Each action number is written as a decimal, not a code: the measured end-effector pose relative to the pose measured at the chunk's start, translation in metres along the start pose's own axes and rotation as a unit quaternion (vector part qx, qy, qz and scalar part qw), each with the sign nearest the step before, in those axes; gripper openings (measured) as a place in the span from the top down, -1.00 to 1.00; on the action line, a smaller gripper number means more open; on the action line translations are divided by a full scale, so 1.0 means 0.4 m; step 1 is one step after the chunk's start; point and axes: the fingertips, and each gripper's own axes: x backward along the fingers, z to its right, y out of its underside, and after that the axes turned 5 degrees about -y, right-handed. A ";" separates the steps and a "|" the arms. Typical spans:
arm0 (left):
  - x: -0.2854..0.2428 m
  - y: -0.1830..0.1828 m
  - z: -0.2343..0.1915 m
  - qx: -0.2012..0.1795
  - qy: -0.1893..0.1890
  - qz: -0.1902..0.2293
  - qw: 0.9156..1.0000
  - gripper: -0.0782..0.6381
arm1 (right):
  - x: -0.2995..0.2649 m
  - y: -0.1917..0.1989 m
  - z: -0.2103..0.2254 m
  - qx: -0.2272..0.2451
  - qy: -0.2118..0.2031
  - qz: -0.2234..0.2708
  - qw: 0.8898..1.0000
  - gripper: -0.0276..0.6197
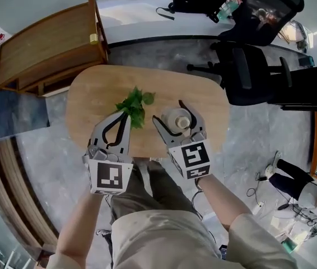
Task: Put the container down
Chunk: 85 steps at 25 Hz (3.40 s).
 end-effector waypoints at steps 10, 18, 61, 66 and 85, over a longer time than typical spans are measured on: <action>-0.164 0.256 0.025 0.011 0.026 -0.068 0.997 0.75 | -0.218 0.231 0.027 -0.026 -0.007 -0.036 0.999 -0.09; -0.261 0.399 0.045 0.027 0.034 -0.095 0.995 0.75 | -0.360 0.402 0.044 -0.033 -0.006 -0.053 0.998 -0.09; -0.347 0.616 0.108 0.075 0.047 -0.132 0.987 0.75 | -0.642 0.822 0.067 -0.010 -0.017 -0.042 0.999 -0.09; -0.344 0.608 0.126 0.077 0.050 -0.134 0.987 0.75 | -0.619 0.815 0.072 -0.019 -0.021 -0.037 0.999 -0.12; -0.251 0.364 0.122 0.081 0.051 -0.117 0.988 0.75 | -0.355 0.566 0.054 0.010 -0.015 -0.051 0.999 0.42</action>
